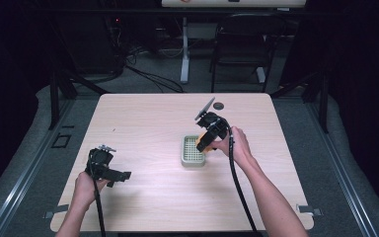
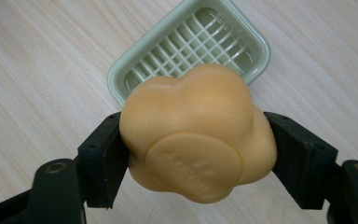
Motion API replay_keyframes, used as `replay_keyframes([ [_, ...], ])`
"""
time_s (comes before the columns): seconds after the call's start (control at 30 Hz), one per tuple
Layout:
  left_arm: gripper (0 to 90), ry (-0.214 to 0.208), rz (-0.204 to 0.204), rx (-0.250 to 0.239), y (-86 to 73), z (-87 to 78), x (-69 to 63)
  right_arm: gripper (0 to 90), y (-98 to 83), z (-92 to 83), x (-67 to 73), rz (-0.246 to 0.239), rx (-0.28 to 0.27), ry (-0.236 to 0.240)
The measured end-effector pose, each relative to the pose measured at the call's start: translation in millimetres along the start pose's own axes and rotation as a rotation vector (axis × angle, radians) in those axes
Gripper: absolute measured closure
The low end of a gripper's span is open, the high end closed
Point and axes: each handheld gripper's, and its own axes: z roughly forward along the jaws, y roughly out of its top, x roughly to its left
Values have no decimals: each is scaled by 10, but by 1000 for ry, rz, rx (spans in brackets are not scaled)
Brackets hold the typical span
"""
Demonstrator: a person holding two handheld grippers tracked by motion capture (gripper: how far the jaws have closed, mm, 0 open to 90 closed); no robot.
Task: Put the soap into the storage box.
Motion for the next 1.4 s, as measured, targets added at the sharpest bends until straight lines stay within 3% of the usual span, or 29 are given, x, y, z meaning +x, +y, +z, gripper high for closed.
replay_keyframes([
  [0.97, 0, -6, 0, 2, -4, -3, 2, 260, 278, 379, 0, 8, 54, 7],
  [1.33, 0, -7, 0, 3, -4, -2, 0, 259, 336, 521, 37, 6, 70, -11],
  [1.4, 0, -8, 0, 3, -3, -2, -1, 260, 349, 521, 30, -9, 94, -12],
])
